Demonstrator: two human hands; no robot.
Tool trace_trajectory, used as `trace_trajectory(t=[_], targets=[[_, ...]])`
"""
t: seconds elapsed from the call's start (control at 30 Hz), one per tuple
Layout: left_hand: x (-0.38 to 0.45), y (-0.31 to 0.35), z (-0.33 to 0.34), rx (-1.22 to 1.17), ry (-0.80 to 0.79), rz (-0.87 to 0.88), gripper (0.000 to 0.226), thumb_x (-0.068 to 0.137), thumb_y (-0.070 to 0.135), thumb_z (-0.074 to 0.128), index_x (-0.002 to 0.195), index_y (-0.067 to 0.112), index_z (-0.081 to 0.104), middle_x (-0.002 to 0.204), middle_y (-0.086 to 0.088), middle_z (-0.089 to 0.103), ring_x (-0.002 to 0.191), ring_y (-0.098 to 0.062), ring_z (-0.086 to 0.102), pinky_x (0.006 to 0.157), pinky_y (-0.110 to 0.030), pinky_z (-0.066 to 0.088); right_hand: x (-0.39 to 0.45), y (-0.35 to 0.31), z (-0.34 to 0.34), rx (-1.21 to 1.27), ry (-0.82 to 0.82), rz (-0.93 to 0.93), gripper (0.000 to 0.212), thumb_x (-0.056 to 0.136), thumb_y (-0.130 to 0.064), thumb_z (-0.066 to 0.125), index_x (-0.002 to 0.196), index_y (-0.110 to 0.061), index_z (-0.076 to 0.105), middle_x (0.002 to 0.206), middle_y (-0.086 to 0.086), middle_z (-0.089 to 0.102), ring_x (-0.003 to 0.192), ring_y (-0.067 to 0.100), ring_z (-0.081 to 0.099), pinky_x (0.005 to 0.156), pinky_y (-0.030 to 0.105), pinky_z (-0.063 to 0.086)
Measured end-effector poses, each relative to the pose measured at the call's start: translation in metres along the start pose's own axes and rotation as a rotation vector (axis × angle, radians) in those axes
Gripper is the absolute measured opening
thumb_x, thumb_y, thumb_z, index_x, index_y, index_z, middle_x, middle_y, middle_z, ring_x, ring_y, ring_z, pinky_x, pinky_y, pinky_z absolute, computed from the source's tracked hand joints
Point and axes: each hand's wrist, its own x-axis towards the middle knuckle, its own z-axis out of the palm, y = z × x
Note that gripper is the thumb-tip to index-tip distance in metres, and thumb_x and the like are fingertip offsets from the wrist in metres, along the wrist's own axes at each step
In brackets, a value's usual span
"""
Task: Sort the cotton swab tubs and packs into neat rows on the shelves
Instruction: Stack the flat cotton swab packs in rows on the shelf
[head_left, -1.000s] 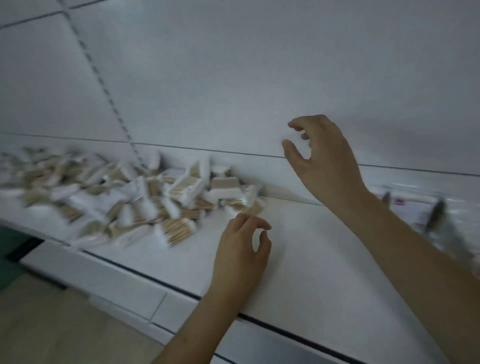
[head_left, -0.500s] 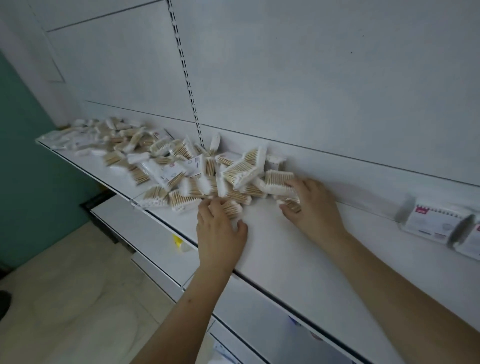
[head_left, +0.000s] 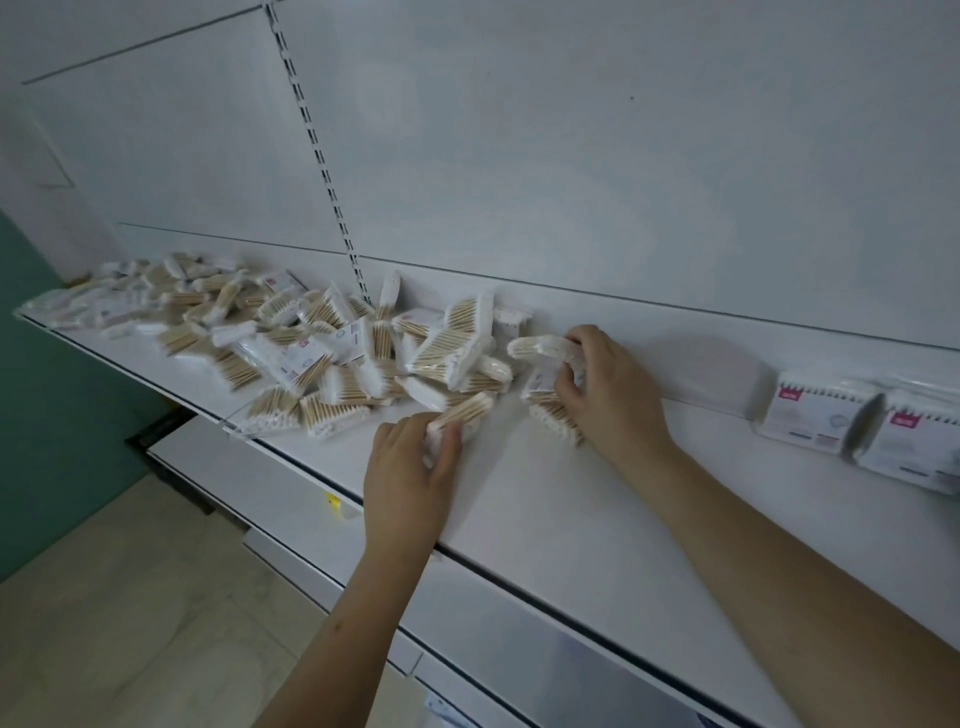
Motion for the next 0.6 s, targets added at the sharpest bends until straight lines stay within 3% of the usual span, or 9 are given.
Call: trace_trajectory(t=[0.07,0.17,0.3,0.43,0.53,0.6], targets=[[0.001,0.000,-0.002,-0.026,-0.032,-0.001,0.053,0.094,0.058,0.041,0.110,0.016,0.068,0.091,0.008,0.060,0.095,-0.017,0.050,0.077,-0.033,0.040,0.001,-0.001,-0.002,0.061,0.002,0.013,0.025,0.088,-0.012,0.062,0.112,-0.009,0.055,0.104,0.006,0.064,0.089,0.025,0.059,0.069,0.032,0.042],[0.005,-0.005,-0.002,0.045,-0.126,0.067,0.053,0.093,0.064,0.047,0.114,0.019,0.064,0.104,0.007,0.063,0.101,-0.018,0.047,0.085,-0.037,0.043,0.010,-0.003,-0.014,0.134,-0.024,-0.001,0.033,0.093,-0.012,0.057,0.126,-0.013,0.052,0.116,0.005,0.063,0.095,0.021,0.057,0.076,0.031,0.043],[-0.003,-0.001,0.001,0.011,-0.246,0.122,0.040,0.096,0.042,0.058,0.124,0.015,0.051,0.112,0.004,0.052,0.100,-0.018,0.052,0.088,-0.032,0.045,0.025,-0.002,-0.049,0.206,-0.114,-0.002,0.037,0.100,-0.019,0.054,0.136,-0.017,0.053,0.122,0.006,0.063,0.109,0.023,0.060,0.091,0.036,0.048],[-0.013,0.019,0.001,-0.035,-0.268,0.140,0.022,0.092,0.021,0.066,0.108,0.021,0.050,0.100,0.005,0.051,0.088,-0.016,0.055,0.072,-0.017,0.037,0.014,0.008,-0.092,0.178,-0.093,0.036,0.034,0.101,-0.025,0.053,0.134,-0.019,0.057,0.112,0.002,0.064,0.099,0.015,0.057,0.082,0.024,0.041],[-0.018,0.049,-0.003,-0.086,-0.222,0.182,0.022,0.092,0.028,0.067,0.088,0.031,0.046,0.077,0.010,0.052,0.064,-0.012,0.048,0.054,-0.016,0.034,-0.002,0.019,-0.124,0.112,-0.045,0.063,0.032,0.099,-0.021,0.057,0.130,-0.017,0.060,0.107,0.002,0.061,0.096,0.013,0.054,0.079,0.009,0.036],[-0.020,0.074,-0.006,-0.122,-0.209,0.235,0.021,0.093,0.037,0.061,0.083,0.028,0.045,0.066,0.010,0.049,0.057,-0.016,0.049,0.050,-0.025,0.037,-0.013,0.030,-0.149,0.045,-0.045,0.087,0.031,0.096,-0.018,0.059,0.127,-0.016,0.061,0.107,0.001,0.057,0.094,0.009,0.051,0.079,0.002,0.032]])
